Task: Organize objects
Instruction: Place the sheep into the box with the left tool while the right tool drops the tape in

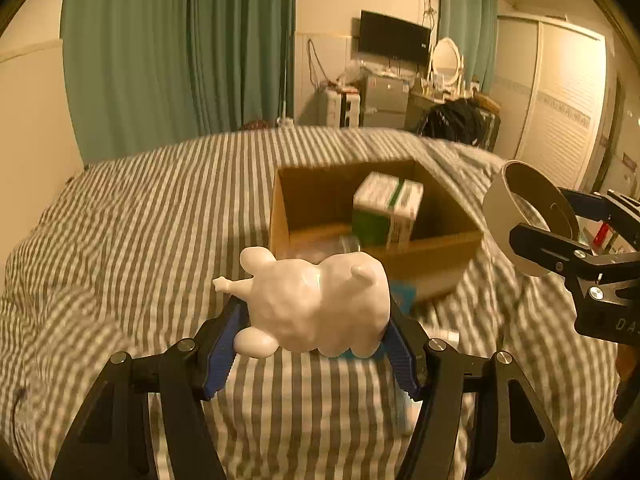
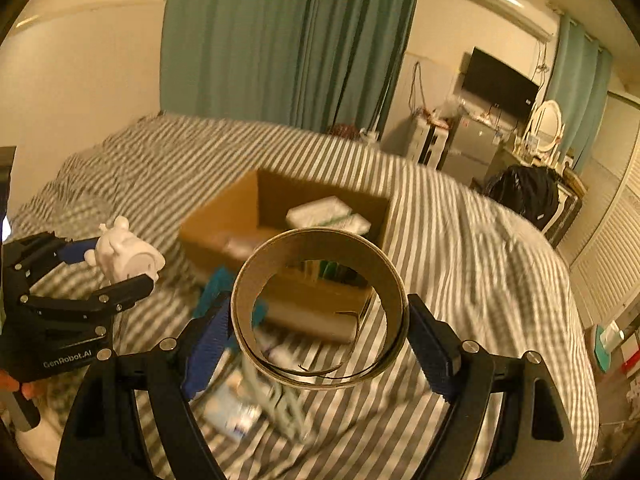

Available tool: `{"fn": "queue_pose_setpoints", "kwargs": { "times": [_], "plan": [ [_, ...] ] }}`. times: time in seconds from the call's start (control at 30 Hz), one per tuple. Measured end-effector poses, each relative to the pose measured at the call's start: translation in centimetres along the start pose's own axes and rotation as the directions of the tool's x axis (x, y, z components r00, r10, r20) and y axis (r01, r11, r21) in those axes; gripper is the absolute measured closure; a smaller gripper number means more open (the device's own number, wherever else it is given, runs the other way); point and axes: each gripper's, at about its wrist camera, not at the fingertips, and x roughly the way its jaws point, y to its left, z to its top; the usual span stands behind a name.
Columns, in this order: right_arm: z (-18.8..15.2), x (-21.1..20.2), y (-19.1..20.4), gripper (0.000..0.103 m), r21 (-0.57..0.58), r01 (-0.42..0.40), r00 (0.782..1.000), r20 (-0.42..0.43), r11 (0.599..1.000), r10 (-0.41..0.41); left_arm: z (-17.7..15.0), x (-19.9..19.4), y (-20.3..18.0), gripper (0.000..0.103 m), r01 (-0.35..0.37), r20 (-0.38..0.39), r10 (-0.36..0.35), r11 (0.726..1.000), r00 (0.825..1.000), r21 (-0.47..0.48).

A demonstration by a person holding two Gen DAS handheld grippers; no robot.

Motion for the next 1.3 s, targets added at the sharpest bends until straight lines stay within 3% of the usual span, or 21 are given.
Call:
{"fn": "queue_pose_setpoints", "kwargs": {
  "times": [0.23, 0.43, 0.83, 1.07, 1.13, 1.2, 1.3],
  "plan": [
    [4.4, 2.3, -3.0, 0.020, 0.059, -0.016, 0.998, 0.057, 0.998, 0.012, 5.0, 2.5, -0.1, 0.037, -0.007, 0.054, 0.007, 1.000, 0.999, 0.017],
    [5.8, 5.9, -4.3, 0.020, 0.090, -0.042, 0.998, 0.046, 0.995, 0.038, 7.3, 6.3, -0.2, 0.036, -0.002, 0.052, 0.001, 1.000, 0.999, 0.026],
    [4.6, 11.1, -4.5, 0.020, 0.121, -0.105, 0.994, -0.013, 0.987, 0.107, 7.1, 13.4, -1.1, 0.036, 0.037, -0.025, -0.035, 0.995, 0.999, 0.097],
    [4.7, 12.1, -5.4, 0.018, 0.184, -0.168, 0.984, -0.019, 0.968, 0.175, 6.9, 14.3, -0.9, 0.035, 0.062, -0.046, -0.058, 0.995, 0.997, 0.084],
    [4.8, 11.9, -5.4, 0.018, 0.190, -0.154, 0.987, -0.019, 0.970, 0.160, 6.8, 14.0, -1.1, 0.032, 0.056, -0.046, -0.052, 0.993, 0.998, 0.099],
    [5.0, 11.3, -5.5, 0.011, 0.202, -0.146, 0.989, -0.010, 0.969, 0.151, 6.8, 13.4, -1.3, 0.018, 0.038, -0.037, -0.034, 0.993, 0.999, 0.111],
    [5.3, 9.8, -5.6, 0.010, 0.208, -0.142, 0.990, 0.008, 0.968, 0.143, 6.9, 12.5, -1.4, 0.016, 0.014, -0.029, -0.011, 0.993, 1.000, 0.115]
  ]
}}
